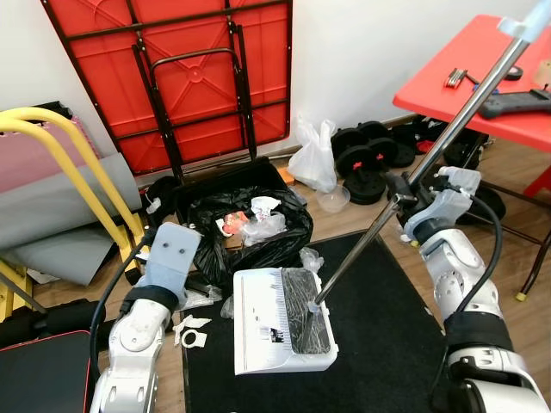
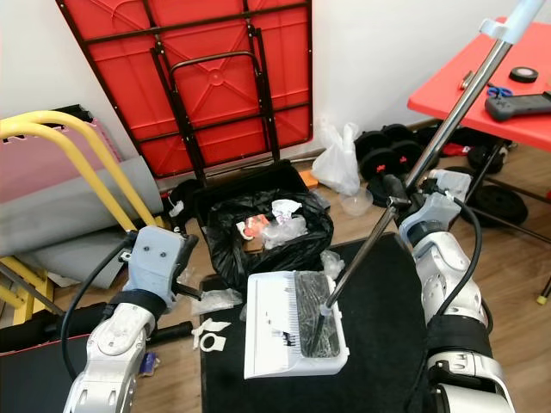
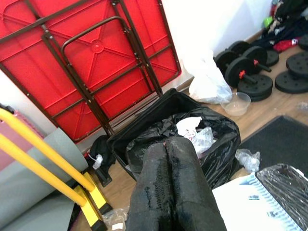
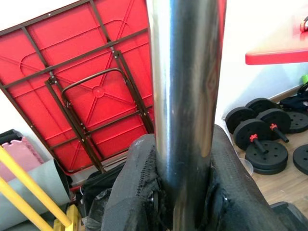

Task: Sweep floor

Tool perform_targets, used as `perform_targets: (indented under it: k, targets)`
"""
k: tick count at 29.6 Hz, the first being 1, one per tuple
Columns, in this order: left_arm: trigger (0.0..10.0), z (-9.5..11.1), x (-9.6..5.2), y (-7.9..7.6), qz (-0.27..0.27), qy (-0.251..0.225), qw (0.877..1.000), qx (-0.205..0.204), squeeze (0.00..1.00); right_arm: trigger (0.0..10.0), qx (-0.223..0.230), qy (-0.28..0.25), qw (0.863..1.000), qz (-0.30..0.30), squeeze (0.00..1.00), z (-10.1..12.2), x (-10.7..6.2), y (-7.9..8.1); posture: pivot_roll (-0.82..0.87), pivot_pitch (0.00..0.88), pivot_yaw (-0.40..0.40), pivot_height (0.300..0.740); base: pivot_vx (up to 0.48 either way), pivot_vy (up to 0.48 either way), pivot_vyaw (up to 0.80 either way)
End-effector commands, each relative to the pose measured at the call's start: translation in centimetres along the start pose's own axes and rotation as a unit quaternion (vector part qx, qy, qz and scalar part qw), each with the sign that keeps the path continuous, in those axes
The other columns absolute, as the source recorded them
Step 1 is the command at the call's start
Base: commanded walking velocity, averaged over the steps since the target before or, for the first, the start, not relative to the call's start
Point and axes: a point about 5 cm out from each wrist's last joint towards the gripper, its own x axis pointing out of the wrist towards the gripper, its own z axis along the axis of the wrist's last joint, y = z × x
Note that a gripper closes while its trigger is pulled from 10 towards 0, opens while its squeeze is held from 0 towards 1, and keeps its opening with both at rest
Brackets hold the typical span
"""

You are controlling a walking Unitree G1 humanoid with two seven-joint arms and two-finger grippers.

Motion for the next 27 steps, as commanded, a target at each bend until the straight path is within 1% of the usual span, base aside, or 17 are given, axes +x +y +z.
perform_targets:
  k: [1,7,9,18,20,21,22,25,27]
  targets:
    - [10.0,-0.35,-0.13,0.80,0.055,0.003,0.998,-0.006,0.00,10.0,0.005,-0.028,1.000,0.007,0.00,1.12,0.10,0.44,-0.15,0.000,-0.009,0.740,0.000,0.000,0.00]
    - [10.0,-0.33,-0.12,1.13,0.060,0.000,0.998,-0.005,0.00,10.0,0.004,-0.026,1.000,0.005,0.00,0.86,-0.19,0.46,-0.15,0.000,-0.005,0.740,0.000,0.000,0.00]
    - [10.0,-0.27,-0.17,1.38,0.065,-0.004,0.998,-0.010,0.00,10.0,0.013,-0.026,1.000,0.000,0.00,0.54,-0.42,0.57,-0.15,0.000,-0.004,0.740,0.000,0.000,0.00]
    - [10.0,-0.23,-0.25,1.49,0.063,-0.005,0.998,-0.015,0.00,10.0,0.013,-0.013,1.000,-0.011,0.00,0.17,-0.46,0.50,-0.15,0.000,-0.001,0.740,0.000,0.000,0.00]
    - [10.0,-0.20,-0.26,1.45,0.061,-0.006,0.998,-0.015,0.00,10.0,0.014,-0.013,1.000,-0.009,0.00,0.22,-0.46,0.47,-0.15,0.000,-0.001,0.740,0.289,0.000,0.80]
    - [10.0,-0.17,-0.25,1.32,0.057,-0.007,0.998,-0.016,0.00,10.0,0.028,-0.015,0.999,-0.013,0.00,0.27,-0.38,0.41,-0.15,0.000,-0.001,0.740,0.352,0.000,0.00]
    - [10.0,-0.12,-0.24,1.19,0.054,-0.008,0.998,-0.017,0.00,10.0,0.032,-0.011,0.999,-0.021,0.00,0.24,-0.29,0.30,-0.15,0.000,0.000,0.740,0.352,0.000,0.00]
    - [10.0,-0.07,-0.22,1.05,0.051,-0.010,0.999,-0.018,0.00,10.0,0.034,-0.012,0.999,-0.017,0.00,0.31,-0.26,0.31,-0.15,0.000,-0.001,0.740,0.355,0.000,0.00]
    - [10.0,-0.03,-0.21,0.94,0.048,-0.011,0.999,-0.018,0.00,10.0,0.032,-0.013,0.999,-0.013,0.00,0.38,-0.27,0.38,-0.15,0.000,-0.001,0.740,0.368,0.000,0.80]
